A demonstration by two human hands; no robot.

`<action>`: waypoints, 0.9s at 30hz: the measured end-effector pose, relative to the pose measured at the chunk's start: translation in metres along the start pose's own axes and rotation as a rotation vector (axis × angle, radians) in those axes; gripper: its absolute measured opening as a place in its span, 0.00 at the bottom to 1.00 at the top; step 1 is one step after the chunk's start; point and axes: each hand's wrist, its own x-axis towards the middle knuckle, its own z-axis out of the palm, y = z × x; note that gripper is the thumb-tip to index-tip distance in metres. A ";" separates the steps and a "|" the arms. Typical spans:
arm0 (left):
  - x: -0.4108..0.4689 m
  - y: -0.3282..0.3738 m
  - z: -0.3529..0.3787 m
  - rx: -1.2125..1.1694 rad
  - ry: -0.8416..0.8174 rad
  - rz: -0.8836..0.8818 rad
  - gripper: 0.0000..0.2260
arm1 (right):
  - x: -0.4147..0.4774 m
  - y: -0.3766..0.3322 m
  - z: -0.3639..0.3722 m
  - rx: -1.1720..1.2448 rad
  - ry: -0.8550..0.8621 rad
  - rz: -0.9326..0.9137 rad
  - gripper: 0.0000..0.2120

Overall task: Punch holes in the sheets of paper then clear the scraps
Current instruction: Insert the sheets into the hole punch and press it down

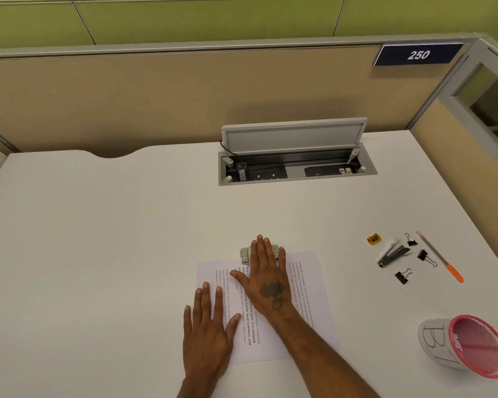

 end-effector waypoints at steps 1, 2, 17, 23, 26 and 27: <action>0.000 0.000 0.000 0.001 0.001 0.000 0.34 | 0.002 0.000 0.002 0.010 -0.011 0.002 0.46; 0.000 0.000 0.000 0.001 0.000 -0.002 0.34 | 0.003 0.000 0.004 0.016 -0.017 0.005 0.47; 0.001 0.004 -0.006 0.000 -0.018 -0.004 0.35 | 0.014 -0.004 -0.003 0.004 -0.084 0.058 0.51; 0.000 0.005 -0.008 -0.011 -0.019 0.001 0.35 | 0.008 -0.002 -0.004 -0.024 -0.067 0.022 0.52; -0.001 0.005 -0.009 -0.012 -0.030 -0.005 0.36 | 0.004 -0.001 -0.003 -0.031 -0.036 0.006 0.50; -0.001 0.004 -0.009 -0.014 -0.028 -0.007 0.35 | 0.002 0.000 -0.003 -0.032 -0.020 0.001 0.49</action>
